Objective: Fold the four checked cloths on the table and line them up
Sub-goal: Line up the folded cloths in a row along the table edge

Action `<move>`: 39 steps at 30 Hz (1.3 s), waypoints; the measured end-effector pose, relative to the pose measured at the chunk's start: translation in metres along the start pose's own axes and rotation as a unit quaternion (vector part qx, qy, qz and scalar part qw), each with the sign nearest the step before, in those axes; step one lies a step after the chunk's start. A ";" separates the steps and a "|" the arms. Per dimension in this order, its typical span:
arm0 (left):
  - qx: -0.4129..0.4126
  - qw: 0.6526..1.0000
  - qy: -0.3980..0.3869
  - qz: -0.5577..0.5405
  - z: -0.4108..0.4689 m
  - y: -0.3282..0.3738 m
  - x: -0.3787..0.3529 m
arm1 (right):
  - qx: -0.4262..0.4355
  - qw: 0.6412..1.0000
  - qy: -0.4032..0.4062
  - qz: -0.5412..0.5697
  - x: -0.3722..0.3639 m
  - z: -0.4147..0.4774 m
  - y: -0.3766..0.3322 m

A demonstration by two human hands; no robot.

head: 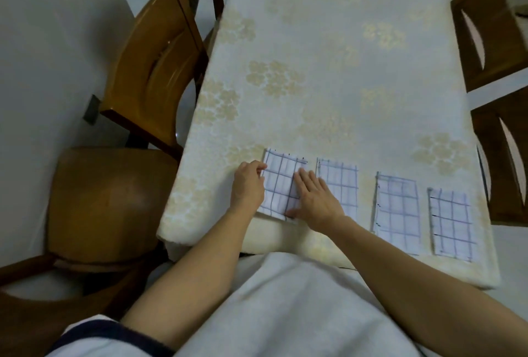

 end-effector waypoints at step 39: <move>-0.230 0.818 -0.210 0.483 -0.053 0.131 -0.127 | -0.235 0.958 0.105 0.124 -0.048 -0.120 0.180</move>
Point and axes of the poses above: each hand's wrist, its own z-axis towards the middle knuckle, its own x-axis out of the back of the hand, y = z × x, the point moved 3 cm from there along z, towards the middle knuckle, and after that the axes turned 5 degrees about z, right-handed, at the moved point
